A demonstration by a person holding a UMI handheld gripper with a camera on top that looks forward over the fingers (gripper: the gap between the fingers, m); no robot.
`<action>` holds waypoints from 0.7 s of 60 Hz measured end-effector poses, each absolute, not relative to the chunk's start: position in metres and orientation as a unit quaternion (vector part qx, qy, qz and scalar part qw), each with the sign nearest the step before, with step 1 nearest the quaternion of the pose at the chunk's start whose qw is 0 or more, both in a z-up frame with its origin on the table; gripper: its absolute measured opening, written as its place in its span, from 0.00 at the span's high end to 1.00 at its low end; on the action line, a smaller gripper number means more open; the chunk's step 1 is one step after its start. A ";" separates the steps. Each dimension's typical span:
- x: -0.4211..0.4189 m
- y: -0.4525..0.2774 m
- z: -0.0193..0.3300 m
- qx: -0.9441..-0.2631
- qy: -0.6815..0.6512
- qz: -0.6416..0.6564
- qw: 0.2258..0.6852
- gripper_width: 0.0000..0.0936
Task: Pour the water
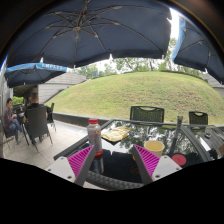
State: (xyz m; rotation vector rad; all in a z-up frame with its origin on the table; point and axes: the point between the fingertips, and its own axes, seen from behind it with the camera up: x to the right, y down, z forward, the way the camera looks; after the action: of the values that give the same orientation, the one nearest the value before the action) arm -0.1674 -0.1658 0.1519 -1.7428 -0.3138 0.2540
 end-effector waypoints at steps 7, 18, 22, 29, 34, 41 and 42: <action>-0.232 -0.120 0.121 -0.763 -0.152 0.150 0.610 0.13; -0.288 -0.053 0.112 -0.752 -0.149 0.148 0.625 0.13; -0.303 -0.028 0.108 -0.752 -0.142 0.142 0.627 0.13; -0.319 0.013 0.109 -0.745 -0.115 0.146 0.640 0.15; -0.328 0.033 0.106 -0.752 -0.107 0.148 0.633 0.46; -0.323 0.040 0.109 -0.742 -0.103 0.120 0.652 0.53; -0.324 0.039 0.109 -0.739 -0.106 0.119 0.654 0.55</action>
State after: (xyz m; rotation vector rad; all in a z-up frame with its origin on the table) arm -0.3236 0.0395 0.1088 -1.6763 -0.2400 0.2693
